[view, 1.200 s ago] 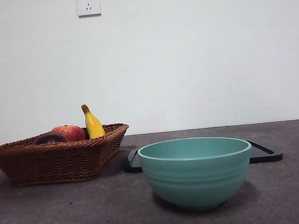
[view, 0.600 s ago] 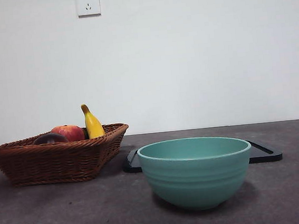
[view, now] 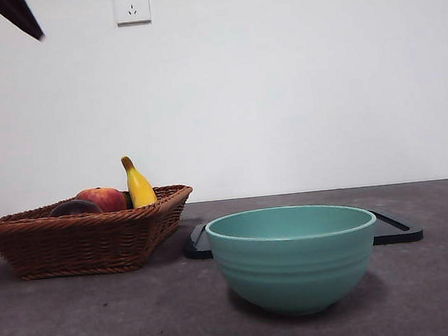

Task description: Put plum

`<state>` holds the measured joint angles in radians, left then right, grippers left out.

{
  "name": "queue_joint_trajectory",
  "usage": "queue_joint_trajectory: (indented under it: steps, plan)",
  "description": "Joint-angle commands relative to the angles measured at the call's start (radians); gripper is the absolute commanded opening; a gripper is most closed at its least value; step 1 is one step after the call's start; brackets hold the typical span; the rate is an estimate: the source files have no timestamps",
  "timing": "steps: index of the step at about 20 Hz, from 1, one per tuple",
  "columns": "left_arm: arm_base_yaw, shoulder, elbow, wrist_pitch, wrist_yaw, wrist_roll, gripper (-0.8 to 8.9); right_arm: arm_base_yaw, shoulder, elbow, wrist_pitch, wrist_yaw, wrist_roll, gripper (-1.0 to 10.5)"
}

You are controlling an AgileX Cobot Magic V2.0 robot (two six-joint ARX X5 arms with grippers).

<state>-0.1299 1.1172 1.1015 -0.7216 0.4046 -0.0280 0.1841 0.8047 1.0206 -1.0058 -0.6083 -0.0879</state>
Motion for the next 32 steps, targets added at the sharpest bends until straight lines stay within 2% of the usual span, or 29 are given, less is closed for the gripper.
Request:
queue_joint_trajectory:
  steps: [1,4,10,19,27,28,32]
  plan:
    - [-0.029,0.098,0.072,0.006,-0.04,0.003,4.67,0.005,0.005,0.021,0.009,-0.001,0.01,3.4]
    - [-0.068,0.231,0.143,0.004,-0.119,0.04,4.68,0.005,0.005,0.021,0.01,-0.001,0.01,3.4]
    - [-0.101,0.427,0.171,0.009,-0.198,0.076,4.68,0.005,0.005,0.021,0.01,-0.001,0.01,3.4]
    - [-0.128,0.604,0.171,0.068,-0.232,0.1,4.68,0.005,0.005,0.021,0.01,-0.001,0.01,3.4]
    - [-0.141,0.687,0.171,0.087,-0.233,0.107,4.64,0.005,0.005,0.021,0.009,-0.001,0.01,3.4]
    - [-0.143,0.688,0.171,0.089,-0.233,0.107,4.54,0.005,0.005,0.021,0.009,-0.001,0.01,3.4]
    - [-0.146,0.688,0.171,0.086,-0.233,0.107,2.72,0.005,0.005,0.021,0.009,-0.001,0.01,3.4]
